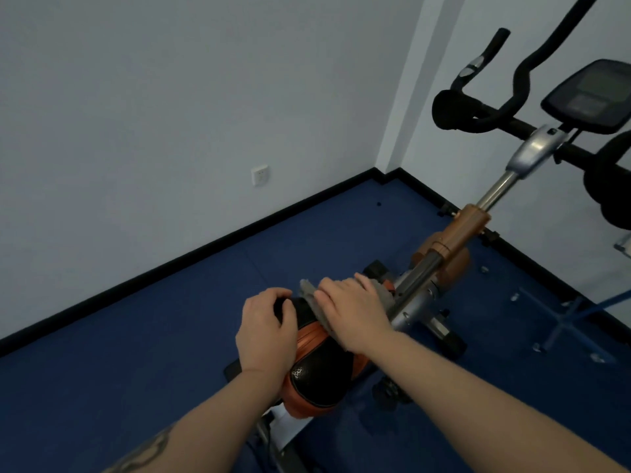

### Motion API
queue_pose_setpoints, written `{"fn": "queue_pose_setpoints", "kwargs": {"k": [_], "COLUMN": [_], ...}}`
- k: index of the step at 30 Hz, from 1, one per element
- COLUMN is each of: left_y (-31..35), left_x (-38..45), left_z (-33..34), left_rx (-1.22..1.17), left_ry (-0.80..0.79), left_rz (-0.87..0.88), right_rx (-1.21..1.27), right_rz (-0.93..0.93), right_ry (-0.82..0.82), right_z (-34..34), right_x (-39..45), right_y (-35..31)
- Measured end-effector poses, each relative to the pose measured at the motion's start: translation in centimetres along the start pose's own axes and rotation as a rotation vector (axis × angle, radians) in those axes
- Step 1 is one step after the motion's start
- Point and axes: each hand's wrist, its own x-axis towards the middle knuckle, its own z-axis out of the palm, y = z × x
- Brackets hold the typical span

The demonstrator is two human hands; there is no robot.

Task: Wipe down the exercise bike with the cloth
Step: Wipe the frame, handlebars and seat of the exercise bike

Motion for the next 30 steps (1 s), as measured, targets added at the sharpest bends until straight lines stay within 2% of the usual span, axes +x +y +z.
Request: {"fn": "queue_pose_setpoints", "kwargs": {"k": [2,4,6,10,12,15,17,20,22,26,30], "left_y": [0.1,0.0,-0.1,-0.1,0.0,-0.2,-0.1,-0.1,-0.2,-0.3,-1.8], "left_x": [0.1,-0.1,-0.1,-0.1,-0.1,-0.3,-0.3,-0.2,-0.1,-0.1,-1.0], "left_z": [0.1,0.0,-0.2,0.1,0.2,0.2,0.2,0.5,0.5,0.2,-1.0], "left_rx": [0.006,0.014,0.014,0.003,-0.032,-0.065,-0.074,-0.076,-0.077,-0.107,-0.225], "left_ry": [0.004,0.018,0.028,0.016,0.04,0.103,0.124,0.127,0.115,0.067,-0.094], "left_rz": [0.001,0.009,0.011,0.008,-0.01,-0.039,-0.063,-0.065,-0.064,-0.051,0.025], "right_rx": [-0.09,-0.208,-0.247,0.053,0.007,-0.151,-0.095,0.056,0.052,-0.055,0.066], "right_rz": [-0.081,-0.009,0.066,-0.022,-0.042,0.09,0.103,0.02,0.031,0.15,0.016], "right_ry": [-0.115,-0.192,-0.193,-0.064,-0.148,-0.164,-0.127,-0.045,-0.108,-0.106,-0.061], "right_z": [-1.5,-2.2,-1.9,-0.1,-1.4,-1.2,-0.4,0.2,-0.5,0.0,0.5], "right_x": [1.0,1.8,1.7,0.4,1.1,1.9,1.6,0.5,1.0,1.5,-1.0], "right_y": [2.4,3.7,1.9,-1.6,0.4,1.4,-0.9,-1.6,-0.1,-0.9,-1.3]}}
